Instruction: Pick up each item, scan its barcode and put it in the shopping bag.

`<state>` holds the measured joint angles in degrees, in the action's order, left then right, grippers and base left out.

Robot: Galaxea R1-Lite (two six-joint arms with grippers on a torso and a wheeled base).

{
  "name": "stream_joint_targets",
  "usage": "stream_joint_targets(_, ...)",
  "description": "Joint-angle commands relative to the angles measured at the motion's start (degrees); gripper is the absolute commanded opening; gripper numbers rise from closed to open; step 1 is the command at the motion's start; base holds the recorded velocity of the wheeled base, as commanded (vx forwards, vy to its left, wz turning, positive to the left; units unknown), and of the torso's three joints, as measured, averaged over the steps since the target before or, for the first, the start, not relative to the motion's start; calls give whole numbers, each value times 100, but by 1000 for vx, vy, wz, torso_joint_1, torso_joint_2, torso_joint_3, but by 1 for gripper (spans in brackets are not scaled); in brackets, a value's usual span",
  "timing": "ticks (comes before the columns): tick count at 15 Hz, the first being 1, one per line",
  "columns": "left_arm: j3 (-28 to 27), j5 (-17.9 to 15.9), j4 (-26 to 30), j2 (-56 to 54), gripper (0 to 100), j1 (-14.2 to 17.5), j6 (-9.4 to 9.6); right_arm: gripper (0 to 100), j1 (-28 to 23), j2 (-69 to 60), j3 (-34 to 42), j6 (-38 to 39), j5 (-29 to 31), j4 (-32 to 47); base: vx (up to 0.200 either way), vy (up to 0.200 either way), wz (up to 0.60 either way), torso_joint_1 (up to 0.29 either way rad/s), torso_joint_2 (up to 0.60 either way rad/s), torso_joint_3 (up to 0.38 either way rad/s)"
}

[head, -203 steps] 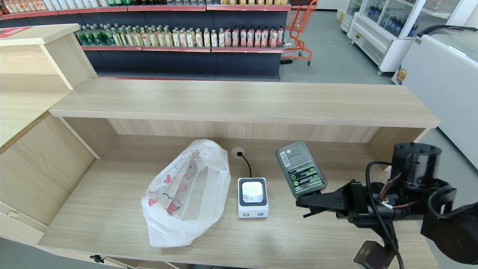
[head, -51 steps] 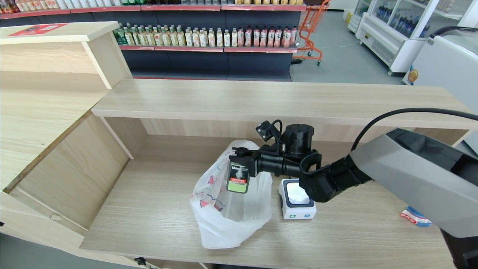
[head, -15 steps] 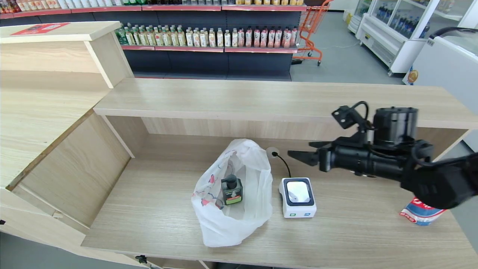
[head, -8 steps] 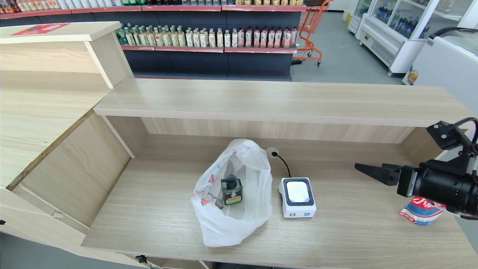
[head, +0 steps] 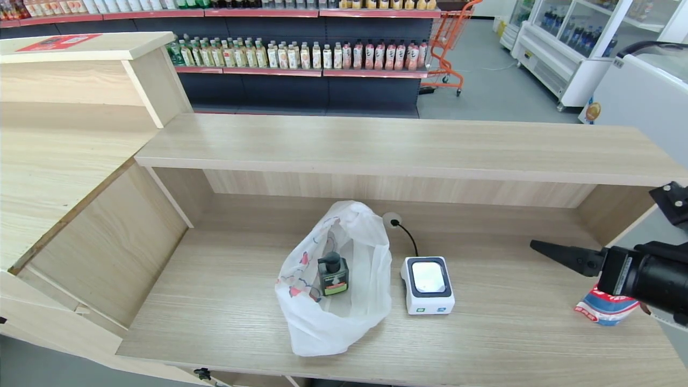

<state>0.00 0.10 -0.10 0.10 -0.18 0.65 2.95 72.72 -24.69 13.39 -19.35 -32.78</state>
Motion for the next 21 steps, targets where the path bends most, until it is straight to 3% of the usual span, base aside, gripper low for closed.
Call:
stream_joint_targets(1,0,-1,1,-1,100,1,6,100,-93,-205,-133,191,1,343,0,-200,0,-2,2,12)
stream_joint_targets(4,0,-1,1,-1,100,1,-3,100,-93,-706,-493,674,-8,1459,0,-200,0,7,4,2)
stream_joint_targets(9,0,-1,1,-1,100,1,-29,100,-93,-1075,-599,701,-8,1995,0,-200,0,0,3,6)
stream_joint_targets(13,0,-1,1,-1,100,9,-29,100,-31,-1401,-1152,1369,-17,3102,0,-200,0,4,-1,1)
stream_joint_targets(16,0,-1,1,-1,100,1,-3,100,-49,-1445,-1214,1500,27,3322,0,-133,0,0,0,0)
stream_joint_targets(21,0,-1,1,-1,100,1,-12,100,-49,-1383,-1434,2133,1029,4069,0,0,0,0,0,0)
